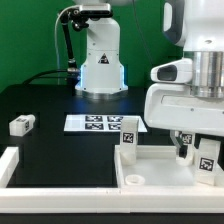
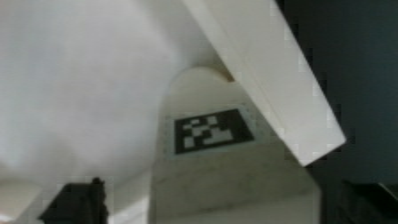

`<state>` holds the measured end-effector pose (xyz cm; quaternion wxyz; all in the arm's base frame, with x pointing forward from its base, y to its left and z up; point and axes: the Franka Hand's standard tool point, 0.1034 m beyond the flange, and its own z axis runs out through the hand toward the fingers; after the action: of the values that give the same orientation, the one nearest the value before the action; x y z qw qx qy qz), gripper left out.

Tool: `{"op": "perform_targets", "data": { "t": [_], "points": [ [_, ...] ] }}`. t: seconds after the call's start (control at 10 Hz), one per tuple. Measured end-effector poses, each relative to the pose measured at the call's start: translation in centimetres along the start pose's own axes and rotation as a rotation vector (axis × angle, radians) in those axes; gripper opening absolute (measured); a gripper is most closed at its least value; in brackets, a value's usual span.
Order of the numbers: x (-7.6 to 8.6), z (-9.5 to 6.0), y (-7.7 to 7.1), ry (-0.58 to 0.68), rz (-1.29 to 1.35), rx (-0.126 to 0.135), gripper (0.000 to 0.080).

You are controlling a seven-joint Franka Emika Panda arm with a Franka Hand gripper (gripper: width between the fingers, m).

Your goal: Assemble square table

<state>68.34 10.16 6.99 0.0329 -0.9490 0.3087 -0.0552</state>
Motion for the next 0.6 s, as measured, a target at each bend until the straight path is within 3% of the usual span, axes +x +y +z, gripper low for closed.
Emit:
{"op": "perform_targets", "data": {
  "t": [0.1,0.4,0.6],
  "points": [
    [0.02,0.04,0.05,0.0,0.015,-0.001,0.0649],
    [0.02,0.15,0.25,-0.002,0.151,-0.005,0.0291],
    [0.02,0.19,0.44,-0.005,0.34,-0.01,0.0291]
  ]
}}
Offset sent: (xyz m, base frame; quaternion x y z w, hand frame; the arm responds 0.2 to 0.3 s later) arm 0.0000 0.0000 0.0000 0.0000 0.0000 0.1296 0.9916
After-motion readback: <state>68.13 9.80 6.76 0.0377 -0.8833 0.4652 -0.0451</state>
